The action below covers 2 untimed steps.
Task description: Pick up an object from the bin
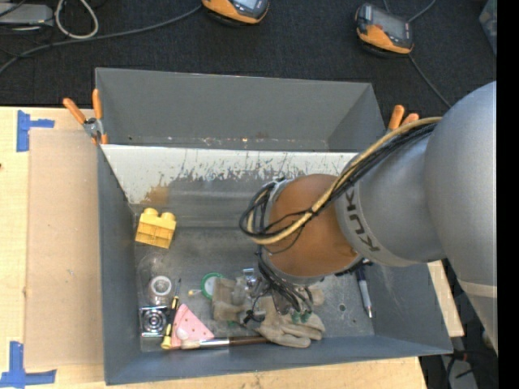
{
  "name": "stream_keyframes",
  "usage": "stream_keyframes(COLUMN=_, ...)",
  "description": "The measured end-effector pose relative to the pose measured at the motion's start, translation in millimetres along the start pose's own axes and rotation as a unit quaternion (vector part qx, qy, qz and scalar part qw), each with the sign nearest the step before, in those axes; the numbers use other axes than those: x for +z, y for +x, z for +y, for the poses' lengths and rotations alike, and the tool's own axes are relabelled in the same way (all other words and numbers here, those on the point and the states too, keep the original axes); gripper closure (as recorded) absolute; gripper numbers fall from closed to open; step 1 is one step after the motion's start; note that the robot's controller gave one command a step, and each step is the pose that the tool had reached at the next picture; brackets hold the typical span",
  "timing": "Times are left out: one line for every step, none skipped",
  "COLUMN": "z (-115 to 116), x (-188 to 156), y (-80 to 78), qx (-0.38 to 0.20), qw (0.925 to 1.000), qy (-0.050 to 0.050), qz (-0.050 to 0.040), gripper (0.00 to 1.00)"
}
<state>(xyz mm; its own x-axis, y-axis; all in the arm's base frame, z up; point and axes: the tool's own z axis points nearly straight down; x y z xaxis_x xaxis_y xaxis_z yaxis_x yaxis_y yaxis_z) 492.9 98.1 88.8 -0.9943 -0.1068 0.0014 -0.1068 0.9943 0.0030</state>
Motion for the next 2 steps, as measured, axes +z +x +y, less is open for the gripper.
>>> stream_keyframes(z=0, x=0, y=0.0, qx=0.0, qw=1.0, qy=0.0, qz=0.0, gripper=1.0)
stream_keyframes(z=-15, x=-34, y=-9.3, qx=-0.016, qw=0.9999, qy=0.0, qz=-0.0011, gripper=1.0)
